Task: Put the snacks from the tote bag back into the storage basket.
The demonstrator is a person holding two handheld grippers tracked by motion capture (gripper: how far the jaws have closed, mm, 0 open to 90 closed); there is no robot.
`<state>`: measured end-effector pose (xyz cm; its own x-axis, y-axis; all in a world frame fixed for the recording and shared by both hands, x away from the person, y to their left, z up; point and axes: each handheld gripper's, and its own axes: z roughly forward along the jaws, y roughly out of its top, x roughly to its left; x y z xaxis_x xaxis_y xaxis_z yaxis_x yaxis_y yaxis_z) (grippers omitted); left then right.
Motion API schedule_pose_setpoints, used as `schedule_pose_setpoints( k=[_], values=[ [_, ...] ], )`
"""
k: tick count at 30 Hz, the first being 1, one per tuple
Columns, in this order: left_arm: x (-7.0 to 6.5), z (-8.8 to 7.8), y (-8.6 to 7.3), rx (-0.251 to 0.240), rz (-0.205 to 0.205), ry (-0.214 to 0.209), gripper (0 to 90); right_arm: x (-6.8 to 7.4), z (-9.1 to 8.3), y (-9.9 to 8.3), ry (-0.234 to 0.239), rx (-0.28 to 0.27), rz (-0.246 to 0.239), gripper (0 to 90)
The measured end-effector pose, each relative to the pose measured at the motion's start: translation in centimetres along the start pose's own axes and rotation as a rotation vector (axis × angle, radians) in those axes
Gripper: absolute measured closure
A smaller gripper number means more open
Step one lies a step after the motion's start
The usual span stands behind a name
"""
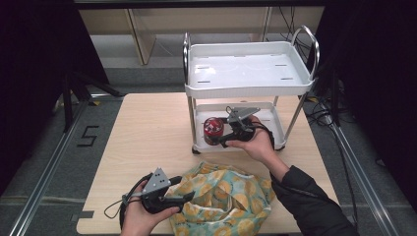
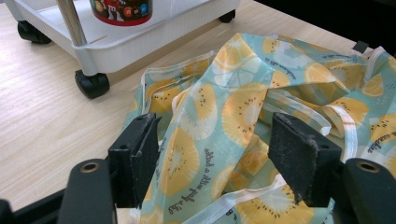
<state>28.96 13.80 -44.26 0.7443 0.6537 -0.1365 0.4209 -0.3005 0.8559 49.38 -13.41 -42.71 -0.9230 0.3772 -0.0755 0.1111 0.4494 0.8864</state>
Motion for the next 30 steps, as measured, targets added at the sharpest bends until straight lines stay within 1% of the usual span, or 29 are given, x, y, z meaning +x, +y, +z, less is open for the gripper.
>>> schedule_pose_setpoints(
  k=[4, 5, 7, 8, 9, 10, 11, 13, 14, 15, 16, 22, 23, 25, 27, 28, 29, 30],
  values=[
    [0.0, 0.0, 0.0, 0.004, 0.001, -0.001, 33.0, -0.1, 0.1, -0.1, -0.004, 0.006, 0.006, 26.0],
    [-0.1, 0.1, 0.0, -0.005, -0.009, -0.003, 33.0, -0.1, 0.1, -0.1, -0.006, 0.008, 0.014, 26.0],
    [0.0, 0.1, 0.0, 0.004, 0.004, -0.002, 32.9, -0.2, 0.3, -0.2, -0.008, 0.009, 0.011, 26.0],
    [0.0, 0.0, 0.0, 0.007, 0.007, -0.002, 33.0, -0.2, 0.3, -0.2, -0.012, 0.011, 0.018, 26.0],
    [-0.1, 0.1, 0.0, -0.003, -0.004, -0.004, 33.0, -0.3, 0.3, -0.3, -0.014, 0.01, 0.018, 26.0],
    [-0.1, 0.1, 0.0, -0.003, -0.003, -0.004, 33.0, -0.3, 0.4, -0.3, -0.008, 0.012, 0.011, 26.0],
    [-0.1, 0.1, 0.0, -0.003, -0.002, -0.004, 32.9, -0.3, 0.4, -0.4, -0.009, 0.016, 0.022, 26.0],
    [-0.1, 0.1, 0.0, 0.008, 0.004, 0.004, 33.0, -0.4, 0.5, -0.5, -0.01, 0.02, 0.021, 26.0],
    [0.0, 0.1, -0.1, 0.007, 0.005, 0.002, 33.0, -0.4, 0.5, -0.5, -0.01, 0.021, 0.021, 26.0],
    [0.0, 0.2, -0.1, 0.004, 0.013, -0.008, 33.0, -0.4, 0.6, -0.6, -0.003, 0.023, 0.025, 26.0],
    [0.1, 0.2, 0.0, 0.005, 0.025, -0.009, 33.0, -0.5, 0.6, -0.7, -0.011, 0.021, 0.024, 26.0],
    [0.0, 0.2, 0.0, 0.007, 0.027, -0.003, 33.0, -0.6, 0.9, -1.0, -0.014, 0.025, 0.035, 26.0],
    [0.0, 0.1, 0.0, 0.011, 0.029, -0.001, 33.0, -0.7, 0.9, -1.1, -0.014, 0.025, 0.028, 26.0],
    [0.1, 0.2, 0.0, 0.007, 0.029, -0.01, 32.9, -0.7, 1.0, -1.1, -0.011, 0.025, 0.029, 26.0],
    [0.1, 0.2, 0.0, 0.004, 0.029, -0.009, 33.0, -0.6, 1.1, -1.3, -0.018, 0.028, 0.038, 26.0],
    [0.0, 0.2, -0.1, -0.001, 0.028, -0.005, 33.0, -0.6, 1.1, -1.3, -0.02, 0.034, 0.035, 26.0],
    [0.1, 0.2, 0.0, 0.003, 0.027, -0.007, 32.9, -0.7, 1.2, -1.4, -0.014, 0.03, 0.024, 26.0],
    [0.0, 0.1, 0.0, 0.011, 0.028, 0.0, 33.0, -0.7, 1.2, -1.4, -0.018, 0.035, 0.038, 26.0]
  ],
)
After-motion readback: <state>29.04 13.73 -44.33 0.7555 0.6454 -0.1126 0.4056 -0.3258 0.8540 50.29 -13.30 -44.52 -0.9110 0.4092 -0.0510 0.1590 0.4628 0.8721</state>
